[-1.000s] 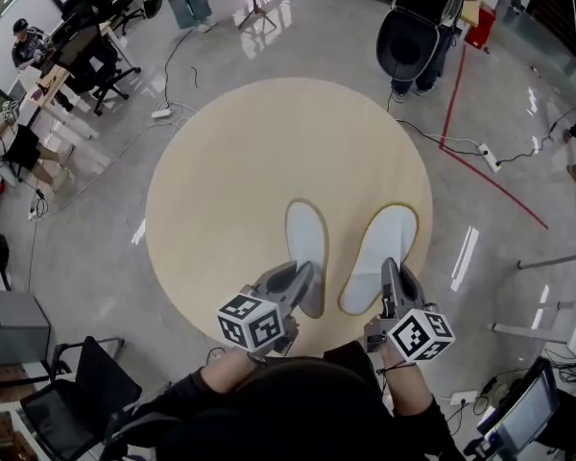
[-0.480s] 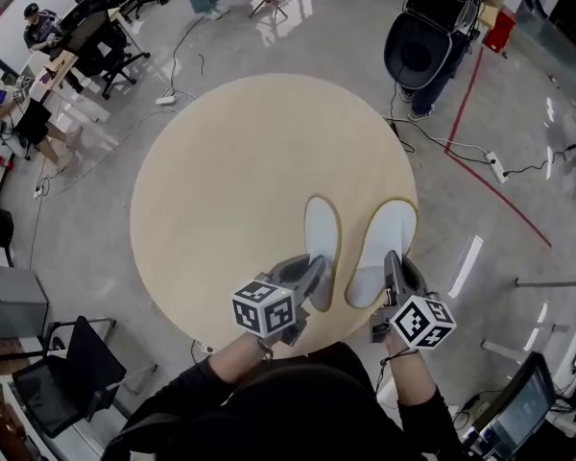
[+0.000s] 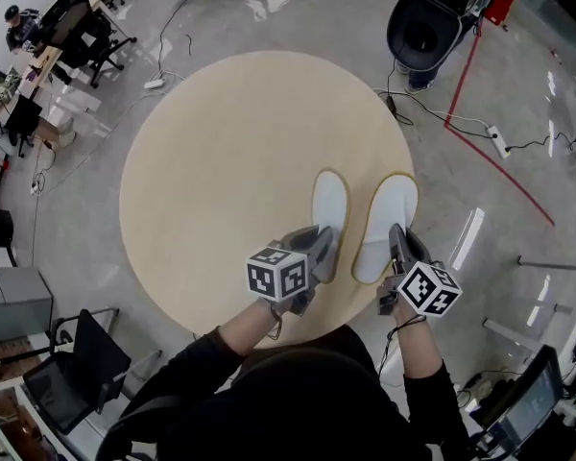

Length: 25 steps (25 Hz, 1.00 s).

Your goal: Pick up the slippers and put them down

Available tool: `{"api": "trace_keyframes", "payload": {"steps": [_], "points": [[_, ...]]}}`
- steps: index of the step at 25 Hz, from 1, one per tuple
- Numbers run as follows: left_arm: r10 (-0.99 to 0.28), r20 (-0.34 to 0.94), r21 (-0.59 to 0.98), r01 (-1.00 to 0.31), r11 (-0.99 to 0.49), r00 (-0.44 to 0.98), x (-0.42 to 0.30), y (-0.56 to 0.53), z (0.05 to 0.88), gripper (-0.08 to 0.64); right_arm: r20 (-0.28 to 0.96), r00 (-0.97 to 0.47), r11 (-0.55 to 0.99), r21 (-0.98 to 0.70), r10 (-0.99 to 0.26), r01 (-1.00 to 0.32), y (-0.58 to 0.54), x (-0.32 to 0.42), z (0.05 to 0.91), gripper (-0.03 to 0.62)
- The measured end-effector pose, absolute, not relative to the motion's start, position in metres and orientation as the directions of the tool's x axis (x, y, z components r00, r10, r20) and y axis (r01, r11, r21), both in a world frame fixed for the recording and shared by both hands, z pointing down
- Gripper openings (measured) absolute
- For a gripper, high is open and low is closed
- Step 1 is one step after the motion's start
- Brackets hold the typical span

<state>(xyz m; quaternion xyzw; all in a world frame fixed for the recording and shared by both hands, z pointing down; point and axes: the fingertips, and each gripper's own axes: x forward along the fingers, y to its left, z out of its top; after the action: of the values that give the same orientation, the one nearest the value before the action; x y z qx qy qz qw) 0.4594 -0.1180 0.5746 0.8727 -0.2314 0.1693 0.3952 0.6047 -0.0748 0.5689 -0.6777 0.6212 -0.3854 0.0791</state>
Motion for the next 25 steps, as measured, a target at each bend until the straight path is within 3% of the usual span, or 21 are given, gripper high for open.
{"api": "trace_keyframes", "payload": {"steps": [25], "points": [[-0.075,0.646,0.62,-0.579,-0.53,0.76,0.558,-0.154,0.71,0.031,0.636,-0.1,-0.351,-0.542,-0.765,-0.763,-0.113,0.658,0.7,0.031]]}}
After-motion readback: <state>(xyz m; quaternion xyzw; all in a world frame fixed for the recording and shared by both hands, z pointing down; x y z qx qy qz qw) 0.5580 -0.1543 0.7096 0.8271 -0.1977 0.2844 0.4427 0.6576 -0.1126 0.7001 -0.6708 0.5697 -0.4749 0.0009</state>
